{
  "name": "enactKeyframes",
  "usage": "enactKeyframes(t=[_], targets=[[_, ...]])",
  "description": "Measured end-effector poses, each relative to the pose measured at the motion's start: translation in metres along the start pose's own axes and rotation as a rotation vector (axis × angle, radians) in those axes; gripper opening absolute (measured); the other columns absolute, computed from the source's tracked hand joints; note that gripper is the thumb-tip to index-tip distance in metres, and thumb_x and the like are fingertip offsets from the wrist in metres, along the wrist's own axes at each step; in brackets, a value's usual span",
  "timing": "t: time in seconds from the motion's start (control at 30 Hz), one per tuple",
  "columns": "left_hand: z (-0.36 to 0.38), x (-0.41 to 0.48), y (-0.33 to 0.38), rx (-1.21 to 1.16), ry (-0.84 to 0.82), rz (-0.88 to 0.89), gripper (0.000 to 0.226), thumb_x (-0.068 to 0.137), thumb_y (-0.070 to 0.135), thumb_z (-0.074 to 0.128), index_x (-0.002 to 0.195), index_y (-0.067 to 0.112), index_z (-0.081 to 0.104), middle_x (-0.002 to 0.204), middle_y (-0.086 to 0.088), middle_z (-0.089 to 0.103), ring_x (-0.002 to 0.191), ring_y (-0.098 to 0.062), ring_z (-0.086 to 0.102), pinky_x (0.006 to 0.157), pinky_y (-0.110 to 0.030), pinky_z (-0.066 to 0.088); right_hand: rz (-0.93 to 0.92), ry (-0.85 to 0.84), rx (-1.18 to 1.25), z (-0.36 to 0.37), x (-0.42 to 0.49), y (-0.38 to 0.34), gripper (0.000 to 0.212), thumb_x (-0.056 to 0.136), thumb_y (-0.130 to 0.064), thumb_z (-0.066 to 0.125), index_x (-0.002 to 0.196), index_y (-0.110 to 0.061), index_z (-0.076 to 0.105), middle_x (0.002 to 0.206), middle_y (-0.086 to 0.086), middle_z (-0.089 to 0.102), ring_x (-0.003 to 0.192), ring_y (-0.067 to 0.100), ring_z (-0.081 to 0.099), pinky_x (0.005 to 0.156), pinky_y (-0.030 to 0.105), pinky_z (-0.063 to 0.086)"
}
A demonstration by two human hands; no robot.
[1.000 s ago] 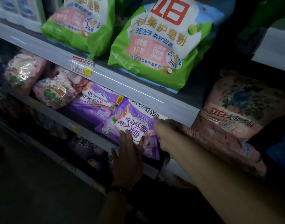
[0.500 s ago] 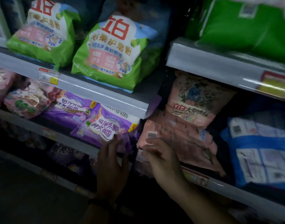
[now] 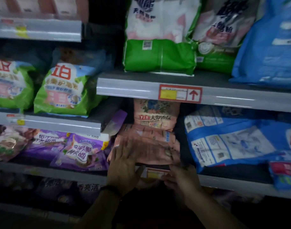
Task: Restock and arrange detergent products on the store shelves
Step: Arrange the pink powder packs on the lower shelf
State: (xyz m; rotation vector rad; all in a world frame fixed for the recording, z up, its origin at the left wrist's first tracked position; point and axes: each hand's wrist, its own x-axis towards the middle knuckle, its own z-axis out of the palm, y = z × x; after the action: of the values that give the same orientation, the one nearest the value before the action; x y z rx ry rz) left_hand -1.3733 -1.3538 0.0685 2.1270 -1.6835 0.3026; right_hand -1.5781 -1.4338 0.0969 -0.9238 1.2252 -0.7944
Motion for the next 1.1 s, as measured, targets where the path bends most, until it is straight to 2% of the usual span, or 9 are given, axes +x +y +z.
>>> enactKeyframes(t=[0.13,0.33,0.6,0.67,0.77,0.87,0.93,1.0,1.1], targets=[[0.015,-0.003,-0.001,0.042,-0.104,0.014,0.074,0.087,0.071,0.045,0.156,0.043,0.042,0.17,0.006,0.028,0.16,-0.037,0.014,0.124,-0.064,0.024,0.086,-0.097,0.139,-0.007,0.006,-0.015,0.02,0.096,-0.022,0.073,0.108,-0.006,0.067,0.09,0.018,0.08,0.082,0.034,0.079,0.063,0.039,0.062],[0.008,-0.005,0.003,0.035,-0.11,-0.002,0.079,0.082,0.078,0.045,0.154,0.046,0.043,0.168,0.009,0.032,0.16,-0.034,0.016,0.125,-0.06,0.021,0.219,-0.134,0.203,0.003,0.025,-0.015,0.034,0.095,-0.033,0.074,0.112,-0.003,0.07,0.085,0.015,0.081,0.077,0.028,0.08,0.059,0.034,0.061],[-0.003,-0.012,0.012,-0.026,-0.094,-0.036,0.086,0.081,0.078,0.053,0.158,0.04,0.04,0.165,0.004,0.041,0.155,-0.034,0.031,0.118,-0.058,0.037,-0.09,-0.332,0.024,0.027,-0.021,-0.055,0.014,0.105,-0.026,0.06,0.103,-0.02,0.073,0.062,0.004,0.066,0.055,0.016,0.063,0.056,0.029,0.043],[-0.01,-0.006,0.016,-0.18,0.041,-0.113,0.076,0.084,0.066,0.06,0.151,0.031,0.051,0.152,0.001,0.056,0.141,-0.028,0.051,0.11,-0.047,0.048,-0.174,-0.381,0.099,0.041,-0.038,-0.069,0.014,0.104,-0.022,0.061,0.107,-0.017,0.074,0.063,0.006,0.065,0.052,0.016,0.06,0.056,0.029,0.043],[-0.038,0.012,0.038,-0.521,0.312,-0.323,0.025,0.102,0.035,0.059,0.126,0.039,0.063,0.115,0.018,0.07,0.111,-0.006,0.069,0.087,-0.016,0.05,-0.287,-0.465,0.207,0.061,-0.057,-0.088,0.018,0.105,-0.021,0.059,0.114,-0.013,0.072,0.081,0.014,0.07,0.067,0.024,0.065,0.056,0.026,0.05],[-0.057,0.033,0.06,-0.748,0.434,-0.432,0.028,0.107,0.009,0.051,0.119,0.029,0.066,0.092,0.021,0.068,0.085,0.018,0.064,0.072,0.002,0.043,-0.415,-0.528,0.204,0.069,-0.066,-0.107,0.024,0.11,-0.022,0.048,0.123,-0.016,0.068,0.098,0.009,0.079,0.083,0.03,0.072,0.072,0.038,0.055],[-0.052,0.047,0.062,-0.959,0.446,-0.504,0.023,0.104,-0.004,0.048,0.105,0.008,0.068,0.082,0.013,0.07,0.073,0.005,0.064,0.068,-0.004,0.046,-0.455,-0.55,0.165,0.066,-0.062,-0.112,0.026,0.11,-0.02,0.048,0.131,-0.022,0.064,0.101,0.004,0.08,0.083,0.024,0.074,0.079,0.042,0.056],[-0.045,0.056,0.061,-1.106,0.403,-0.545,0.018,0.104,0.004,0.054,0.094,0.008,0.068,0.075,0.01,0.074,0.069,-0.002,0.068,0.069,-0.024,0.055,-0.519,-0.435,0.001,0.056,-0.049,-0.105,0.025,0.104,-0.026,0.06,0.129,-0.029,0.063,0.107,0.0,0.078,0.09,0.017,0.076,0.088,0.041,0.059],[-0.04,0.064,0.062,-1.206,0.198,-0.592,0.023,0.108,0.024,0.056,0.112,0.008,0.071,0.093,-0.01,0.081,0.088,-0.032,0.078,0.079,-0.049,0.065,-0.595,-0.098,-0.301,0.028,-0.012,-0.081,0.028,0.094,-0.03,0.073,0.116,-0.028,0.055,0.102,-0.004,0.073,0.091,0.013,0.073,0.081,0.036,0.063]])
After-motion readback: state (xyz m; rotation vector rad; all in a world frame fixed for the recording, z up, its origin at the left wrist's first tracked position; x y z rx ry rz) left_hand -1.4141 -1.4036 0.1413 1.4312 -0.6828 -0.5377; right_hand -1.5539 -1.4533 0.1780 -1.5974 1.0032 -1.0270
